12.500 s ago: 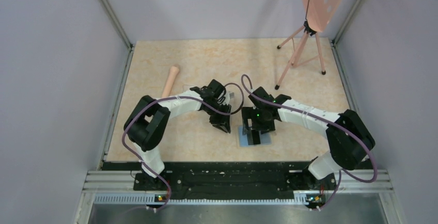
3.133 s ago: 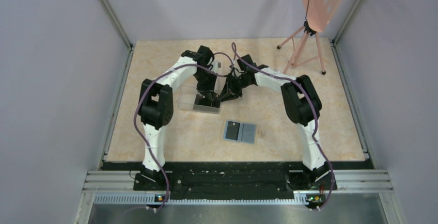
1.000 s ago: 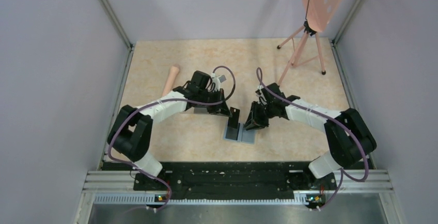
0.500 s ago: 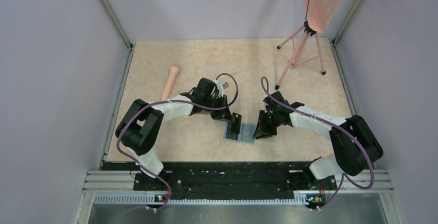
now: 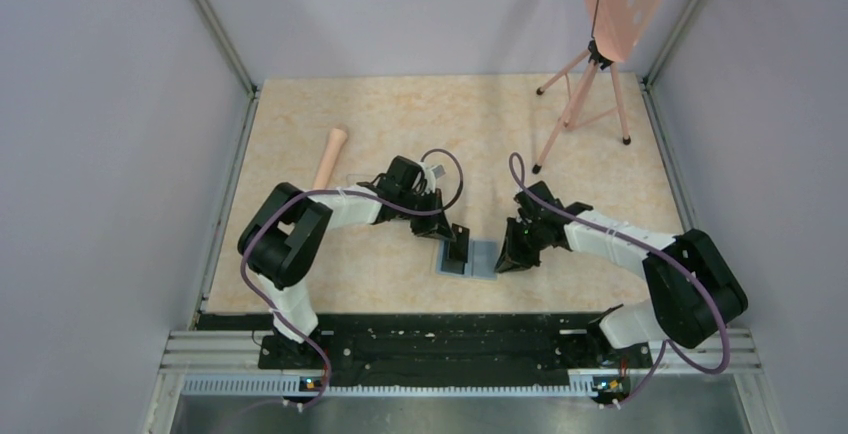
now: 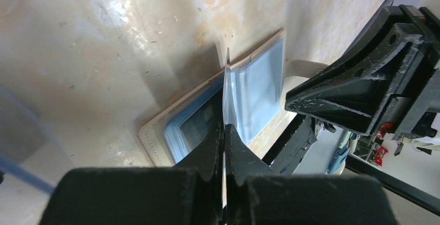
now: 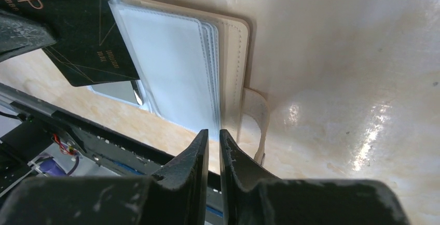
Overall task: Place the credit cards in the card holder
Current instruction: Insert the credit card into the card holder.
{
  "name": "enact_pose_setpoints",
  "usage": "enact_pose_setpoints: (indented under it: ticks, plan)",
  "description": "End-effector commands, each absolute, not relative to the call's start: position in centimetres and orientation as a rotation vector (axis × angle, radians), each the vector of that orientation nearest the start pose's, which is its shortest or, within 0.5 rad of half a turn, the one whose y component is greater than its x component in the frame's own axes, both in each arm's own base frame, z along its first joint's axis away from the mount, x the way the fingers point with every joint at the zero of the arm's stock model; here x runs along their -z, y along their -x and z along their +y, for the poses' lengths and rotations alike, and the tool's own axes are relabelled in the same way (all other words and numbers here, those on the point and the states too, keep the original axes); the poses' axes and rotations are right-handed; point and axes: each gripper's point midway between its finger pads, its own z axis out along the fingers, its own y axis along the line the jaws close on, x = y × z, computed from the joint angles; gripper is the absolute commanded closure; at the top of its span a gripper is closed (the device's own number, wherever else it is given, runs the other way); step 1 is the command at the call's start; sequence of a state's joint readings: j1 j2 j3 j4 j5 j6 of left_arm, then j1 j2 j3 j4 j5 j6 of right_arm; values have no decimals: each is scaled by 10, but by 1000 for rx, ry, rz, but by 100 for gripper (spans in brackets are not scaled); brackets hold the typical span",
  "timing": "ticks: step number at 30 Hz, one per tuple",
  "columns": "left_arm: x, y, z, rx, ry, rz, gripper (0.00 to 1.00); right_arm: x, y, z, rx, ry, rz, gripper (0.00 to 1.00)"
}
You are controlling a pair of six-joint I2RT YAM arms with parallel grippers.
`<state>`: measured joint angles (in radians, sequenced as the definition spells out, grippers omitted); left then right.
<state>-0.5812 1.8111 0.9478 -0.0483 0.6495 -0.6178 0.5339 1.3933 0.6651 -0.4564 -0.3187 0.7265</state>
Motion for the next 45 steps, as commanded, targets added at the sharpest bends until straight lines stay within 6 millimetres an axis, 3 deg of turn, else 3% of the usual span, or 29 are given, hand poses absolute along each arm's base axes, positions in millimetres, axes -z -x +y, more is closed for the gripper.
enact_pose_setpoints:
  ticks: [1,7,21,27,35,40,44,45]
  plan:
    - [-62,-261,-331,1317,-316,2585,100,-28,-176,198,-728,-188,2911,89]
    - [-68,-261,-334,1338,-309,2573,100,-25,-175,199,-739,-197,2908,100]
    - [-71,-258,-344,1446,-265,2567,100,-26,-174,207,-823,-204,2898,100]
    - [-65,-256,-345,1467,-252,2586,100,-26,-172,210,-849,-207,2899,100]
    - [-49,-254,-338,1372,-235,2655,100,-37,-175,213,-887,-225,2870,100]
    - [-47,-255,-335,1319,-244,2669,100,-49,-179,204,-873,-293,2823,99]
    - [-42,-252,-331,1247,-252,2718,100,-47,-181,188,-848,-386,2799,98]
    - [-42,-251,-332,1245,-256,2724,100,-42,-180,180,-818,-264,2795,99]
